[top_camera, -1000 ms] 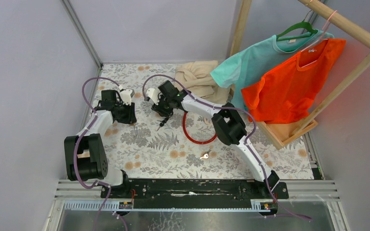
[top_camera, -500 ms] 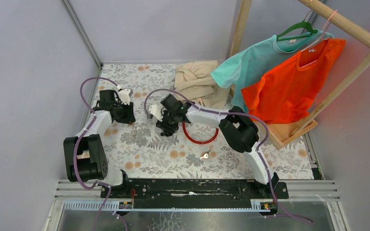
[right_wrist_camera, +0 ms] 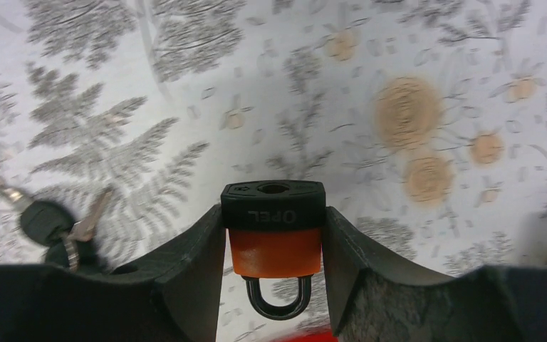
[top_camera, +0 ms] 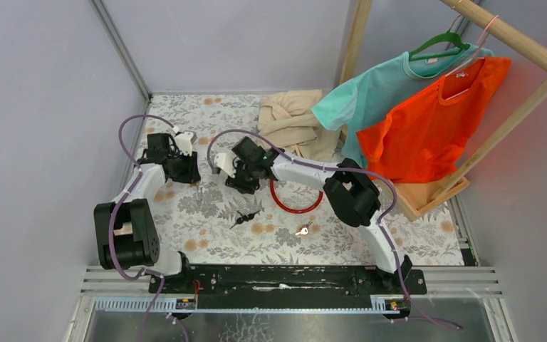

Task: Lock with the key
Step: Place the lock at the center of the board.

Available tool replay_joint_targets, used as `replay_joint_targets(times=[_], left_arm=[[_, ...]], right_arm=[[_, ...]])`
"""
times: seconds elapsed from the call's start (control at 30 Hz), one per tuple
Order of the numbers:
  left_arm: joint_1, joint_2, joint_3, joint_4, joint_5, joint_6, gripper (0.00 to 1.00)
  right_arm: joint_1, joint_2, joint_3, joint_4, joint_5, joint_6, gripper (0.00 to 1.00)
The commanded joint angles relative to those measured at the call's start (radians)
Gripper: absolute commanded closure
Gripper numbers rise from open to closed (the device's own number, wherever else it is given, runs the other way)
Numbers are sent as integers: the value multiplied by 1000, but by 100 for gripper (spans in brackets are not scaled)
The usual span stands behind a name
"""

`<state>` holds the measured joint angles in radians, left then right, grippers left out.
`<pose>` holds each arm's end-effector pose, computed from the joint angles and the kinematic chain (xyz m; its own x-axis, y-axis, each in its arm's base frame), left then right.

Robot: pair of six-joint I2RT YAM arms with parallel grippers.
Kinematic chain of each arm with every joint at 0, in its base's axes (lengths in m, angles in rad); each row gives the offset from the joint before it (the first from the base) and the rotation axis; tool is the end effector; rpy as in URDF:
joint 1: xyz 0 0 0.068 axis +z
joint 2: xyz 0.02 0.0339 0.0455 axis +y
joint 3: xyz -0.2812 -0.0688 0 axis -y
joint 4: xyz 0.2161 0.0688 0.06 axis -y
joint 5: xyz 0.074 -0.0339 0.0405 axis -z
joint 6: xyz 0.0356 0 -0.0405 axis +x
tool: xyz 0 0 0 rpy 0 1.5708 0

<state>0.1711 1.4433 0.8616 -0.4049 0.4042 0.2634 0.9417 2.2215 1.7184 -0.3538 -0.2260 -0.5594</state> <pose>0.2553 0.0299 0.2348 -0.7787 0.1084 -0.6179 0.2692 0.9474 -0.1731 0.2758 0.3926 0.2035 0.0870 -0.7593 -0.6449 -0.9771 0.0612 -0.2039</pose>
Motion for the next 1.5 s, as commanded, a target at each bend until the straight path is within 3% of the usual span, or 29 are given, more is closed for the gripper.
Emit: replay_joint_targets(times=[0.0, 0.2, 0.5, 0.63, 0.93, 1.13, 1.47], left_arm=[[11, -30, 10, -8, 18, 0, 100], [13, -36, 18, -8, 34, 1, 100], [11, -121, 9, 21, 230, 66, 100], [8, -148, 15, 26, 337, 109, 100], [-95, -197, 58, -23, 568, 230, 100], [-266, -208, 95, -35, 531, 311, 100], [-479, -258, 114, -28, 469, 432, 100]], right_arm=[[-27, 48, 107, -4, -32, 1, 100], [-28, 85, 126, -10, -41, 24, 97], [-41, -5, 81, -5, -79, 84, 31], [-81, -95, 57, -2, -170, 176, 16], [-201, -341, -170, 145, -454, 382, 18], [-233, -455, -280, 185, -472, 440, 19], [-335, -554, -454, 475, -543, 916, 33]])
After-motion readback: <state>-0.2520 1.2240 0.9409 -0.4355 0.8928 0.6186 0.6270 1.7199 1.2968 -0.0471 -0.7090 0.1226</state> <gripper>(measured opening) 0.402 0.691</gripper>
